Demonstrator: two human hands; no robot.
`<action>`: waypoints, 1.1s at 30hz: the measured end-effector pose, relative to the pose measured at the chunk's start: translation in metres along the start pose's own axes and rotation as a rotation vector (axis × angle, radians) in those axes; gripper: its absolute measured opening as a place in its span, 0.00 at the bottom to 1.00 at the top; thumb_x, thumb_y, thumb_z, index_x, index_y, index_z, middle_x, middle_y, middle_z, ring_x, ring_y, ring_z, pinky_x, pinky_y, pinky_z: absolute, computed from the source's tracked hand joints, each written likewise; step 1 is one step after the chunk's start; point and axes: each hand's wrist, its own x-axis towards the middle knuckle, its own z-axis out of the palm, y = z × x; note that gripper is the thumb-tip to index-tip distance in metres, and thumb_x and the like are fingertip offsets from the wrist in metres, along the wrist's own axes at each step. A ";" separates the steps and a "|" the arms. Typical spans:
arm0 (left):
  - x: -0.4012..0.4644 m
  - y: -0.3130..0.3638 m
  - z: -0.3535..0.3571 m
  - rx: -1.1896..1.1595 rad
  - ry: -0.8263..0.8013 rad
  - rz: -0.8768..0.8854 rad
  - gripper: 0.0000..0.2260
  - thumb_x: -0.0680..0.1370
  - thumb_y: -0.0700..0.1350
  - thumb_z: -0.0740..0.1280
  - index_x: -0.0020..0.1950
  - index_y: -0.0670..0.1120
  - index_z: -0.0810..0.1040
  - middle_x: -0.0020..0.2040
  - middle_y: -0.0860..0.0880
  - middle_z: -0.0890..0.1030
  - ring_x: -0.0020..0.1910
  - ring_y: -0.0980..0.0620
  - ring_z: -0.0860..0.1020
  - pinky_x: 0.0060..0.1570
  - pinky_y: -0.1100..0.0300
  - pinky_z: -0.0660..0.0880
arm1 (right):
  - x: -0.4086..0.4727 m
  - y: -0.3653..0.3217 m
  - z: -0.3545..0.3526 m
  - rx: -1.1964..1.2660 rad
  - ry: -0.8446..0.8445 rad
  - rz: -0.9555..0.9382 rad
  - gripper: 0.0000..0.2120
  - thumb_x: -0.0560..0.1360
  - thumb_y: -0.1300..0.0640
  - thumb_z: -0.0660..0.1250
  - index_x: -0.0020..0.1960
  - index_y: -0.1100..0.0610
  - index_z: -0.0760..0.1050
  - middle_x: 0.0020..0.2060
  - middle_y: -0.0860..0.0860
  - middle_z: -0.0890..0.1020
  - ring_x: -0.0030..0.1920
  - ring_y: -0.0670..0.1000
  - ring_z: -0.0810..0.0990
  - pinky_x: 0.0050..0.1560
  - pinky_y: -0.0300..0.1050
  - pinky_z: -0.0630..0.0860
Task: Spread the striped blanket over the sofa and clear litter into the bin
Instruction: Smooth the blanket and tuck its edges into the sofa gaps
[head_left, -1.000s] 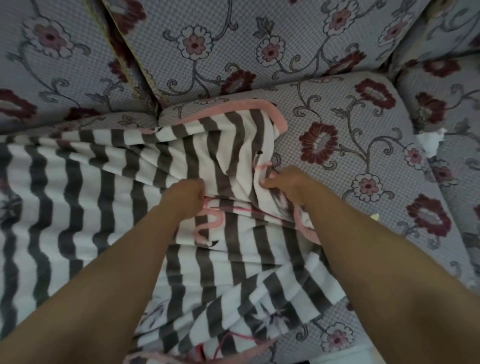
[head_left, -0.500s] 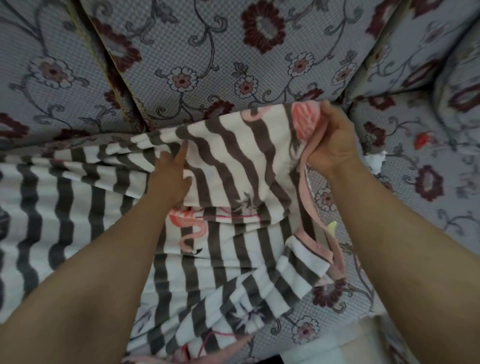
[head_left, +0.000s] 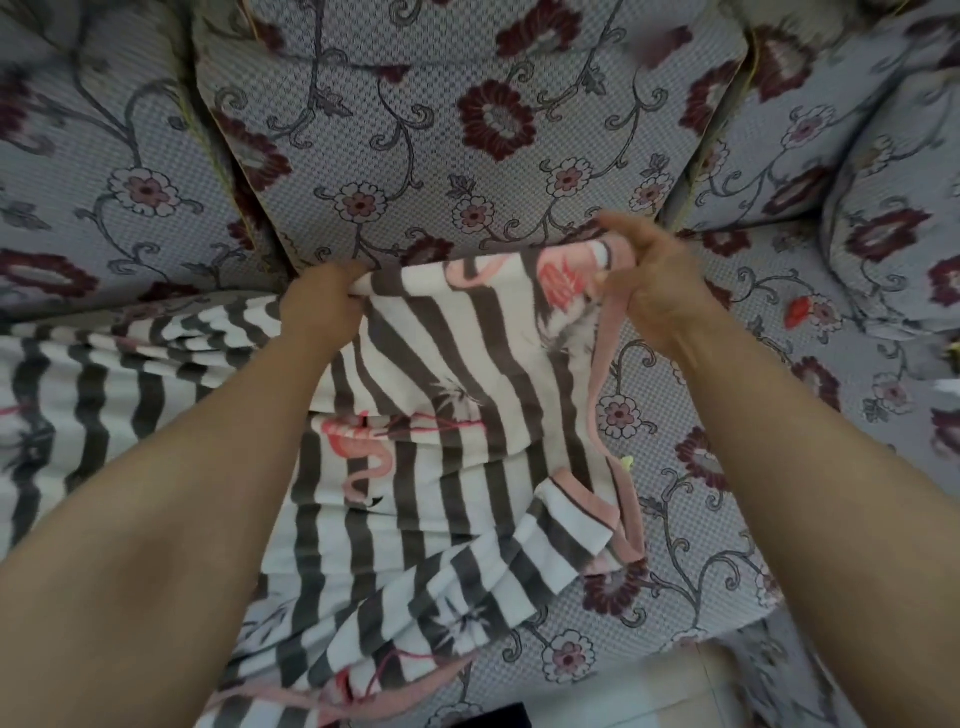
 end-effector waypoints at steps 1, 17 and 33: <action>-0.003 0.000 -0.002 -0.006 0.011 0.013 0.16 0.74 0.34 0.61 0.59 0.43 0.78 0.55 0.37 0.80 0.53 0.36 0.77 0.52 0.43 0.75 | 0.000 0.000 -0.003 -0.290 0.012 -0.010 0.28 0.68 0.79 0.63 0.63 0.58 0.75 0.56 0.53 0.76 0.54 0.52 0.78 0.52 0.46 0.80; 0.071 0.044 -0.028 0.012 -0.178 0.044 0.14 0.78 0.48 0.65 0.60 0.43 0.79 0.59 0.40 0.78 0.60 0.41 0.75 0.58 0.52 0.70 | 0.064 0.011 -0.046 -0.443 0.305 0.111 0.07 0.74 0.61 0.69 0.39 0.57 0.73 0.35 0.58 0.77 0.30 0.50 0.74 0.30 0.40 0.72; 0.016 -0.207 0.054 0.245 -0.148 -0.450 0.22 0.78 0.42 0.61 0.73 0.48 0.67 0.73 0.42 0.67 0.71 0.41 0.65 0.69 0.46 0.65 | 0.138 0.177 -0.007 -0.949 0.286 0.255 0.16 0.78 0.56 0.61 0.61 0.64 0.74 0.61 0.63 0.77 0.62 0.63 0.74 0.63 0.51 0.69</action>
